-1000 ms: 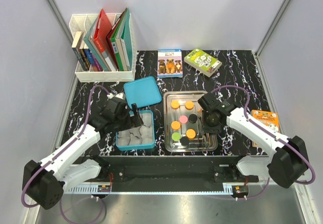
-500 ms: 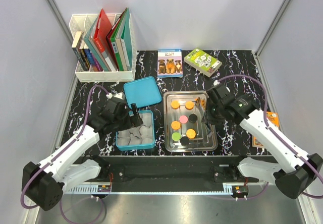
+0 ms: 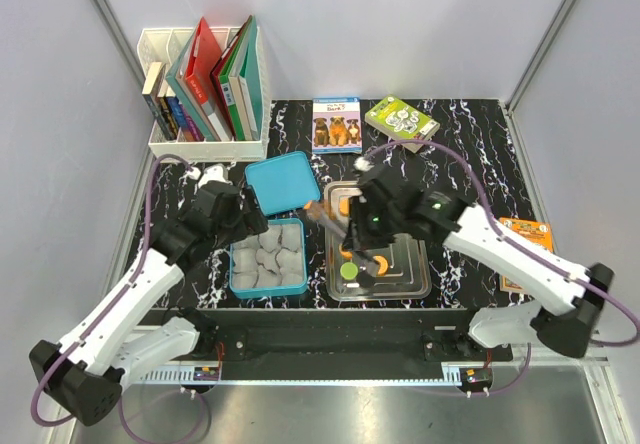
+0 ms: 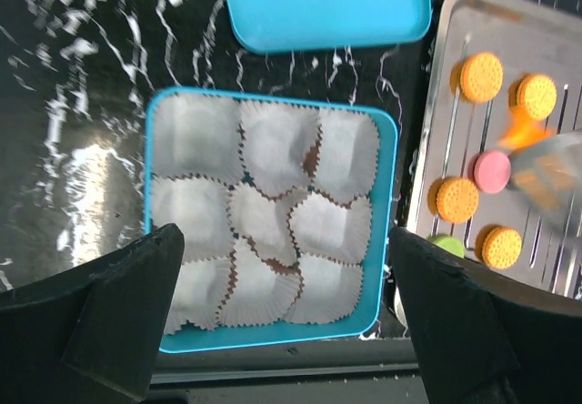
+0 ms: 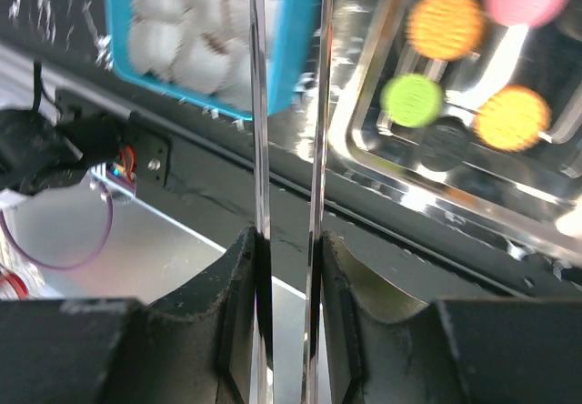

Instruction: Pack the cookies

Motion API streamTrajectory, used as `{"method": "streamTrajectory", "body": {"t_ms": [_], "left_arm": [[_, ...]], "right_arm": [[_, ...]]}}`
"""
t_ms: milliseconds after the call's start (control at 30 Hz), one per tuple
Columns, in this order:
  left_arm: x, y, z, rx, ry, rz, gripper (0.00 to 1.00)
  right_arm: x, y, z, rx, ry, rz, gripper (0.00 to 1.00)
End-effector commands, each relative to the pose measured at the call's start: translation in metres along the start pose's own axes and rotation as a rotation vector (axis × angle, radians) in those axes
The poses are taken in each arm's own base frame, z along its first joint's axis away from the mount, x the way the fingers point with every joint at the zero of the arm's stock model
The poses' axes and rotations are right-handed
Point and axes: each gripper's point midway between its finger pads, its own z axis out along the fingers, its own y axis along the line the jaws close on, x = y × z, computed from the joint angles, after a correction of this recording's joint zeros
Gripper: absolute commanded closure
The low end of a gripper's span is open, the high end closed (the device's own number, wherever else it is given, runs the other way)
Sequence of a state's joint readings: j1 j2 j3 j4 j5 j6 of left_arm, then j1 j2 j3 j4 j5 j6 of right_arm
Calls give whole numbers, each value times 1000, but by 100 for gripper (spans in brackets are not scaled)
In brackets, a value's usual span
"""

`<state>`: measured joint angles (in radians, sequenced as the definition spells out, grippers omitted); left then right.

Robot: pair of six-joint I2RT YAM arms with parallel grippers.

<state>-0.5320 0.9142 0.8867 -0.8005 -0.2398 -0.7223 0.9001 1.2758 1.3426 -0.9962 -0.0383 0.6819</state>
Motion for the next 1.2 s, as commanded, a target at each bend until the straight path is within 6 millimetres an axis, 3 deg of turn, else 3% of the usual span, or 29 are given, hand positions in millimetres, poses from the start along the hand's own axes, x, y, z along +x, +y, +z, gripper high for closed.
{"method": "streamTrajectory", "body": {"t_ms": [0, 333, 500, 700, 933, 1167], "left_arm": [[-25, 13, -19, -57, -101, 13, 1], [-25, 23, -29, -66, -131, 5, 1], [-17, 25, -25, -72, -107, 3, 1], [-7, 29, -21, -75, -81, 2, 1], [-5, 29, -16, -84, -67, 4, 1], [-4, 26, -14, -75, -61, 1, 1]], "right_arm": [[-19, 48, 13, -94, -61, -86, 100], [-5, 62, 65, -98, 17, -157, 100], [1, 64, 77, -89, 40, -176, 100], [9, 53, 85, -41, 62, -178, 100], [12, 48, 84, -9, 66, -179, 87], [11, 42, 81, 20, 59, -177, 66]]}}
